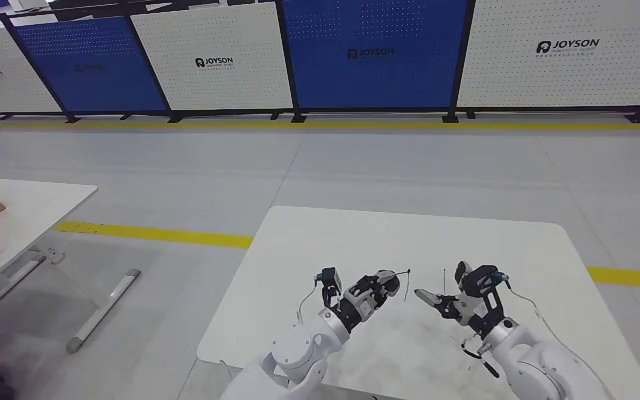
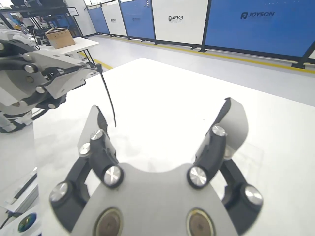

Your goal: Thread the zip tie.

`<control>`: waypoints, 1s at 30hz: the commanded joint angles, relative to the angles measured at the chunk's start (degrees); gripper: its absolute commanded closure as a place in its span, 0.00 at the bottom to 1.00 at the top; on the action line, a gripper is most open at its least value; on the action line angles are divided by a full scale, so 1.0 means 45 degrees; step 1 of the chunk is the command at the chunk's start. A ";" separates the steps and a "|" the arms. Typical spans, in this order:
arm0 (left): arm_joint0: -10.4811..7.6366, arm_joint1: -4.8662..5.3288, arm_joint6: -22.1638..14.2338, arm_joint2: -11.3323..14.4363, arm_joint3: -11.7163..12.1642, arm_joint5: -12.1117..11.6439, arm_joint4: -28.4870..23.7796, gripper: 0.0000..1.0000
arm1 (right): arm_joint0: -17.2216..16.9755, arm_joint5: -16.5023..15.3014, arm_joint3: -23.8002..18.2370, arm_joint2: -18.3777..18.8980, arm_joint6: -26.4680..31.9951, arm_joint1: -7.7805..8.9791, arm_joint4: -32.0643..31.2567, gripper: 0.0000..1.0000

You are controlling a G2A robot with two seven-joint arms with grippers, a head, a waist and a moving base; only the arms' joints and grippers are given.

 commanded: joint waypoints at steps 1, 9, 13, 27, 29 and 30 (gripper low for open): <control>0.0000 0.0000 -0.0002 -0.0001 -0.0001 -0.0001 0.0004 1.00 | 0.0002 -0.0008 0.0003 -0.0002 -0.0001 -0.0001 0.0007 0.00; -0.0010 0.0001 0.0033 0.0026 0.0011 0.0008 0.0086 1.00 | -0.0053 0.0063 -0.0031 0.0001 0.0064 -0.0028 -0.0016 0.00; -0.0018 0.0018 0.0089 0.0073 -0.0001 -0.0022 0.0421 1.00 | -0.0230 -0.0253 0.0010 0.0357 -0.0347 -0.0073 0.0568 0.00; 0.0036 0.0183 -0.0258 0.0027 -0.0051 0.0411 0.1855 1.00 | -0.1363 -0.0737 0.0152 0.1970 -0.1732 -0.0008 0.3020 0.00; 0.0036 0.0183 -0.0258 0.0027 -0.0051 0.0411 0.1855 1.00 | -0.1363 -0.0737 0.0152 0.1970 -0.1732 -0.0008 0.3020 0.00; 0.0036 0.0183 -0.0258 0.0027 -0.0051 0.0411 0.1855 1.00 | -0.1363 -0.0737 0.0152 0.1970 -0.1732 -0.0008 0.3020 0.00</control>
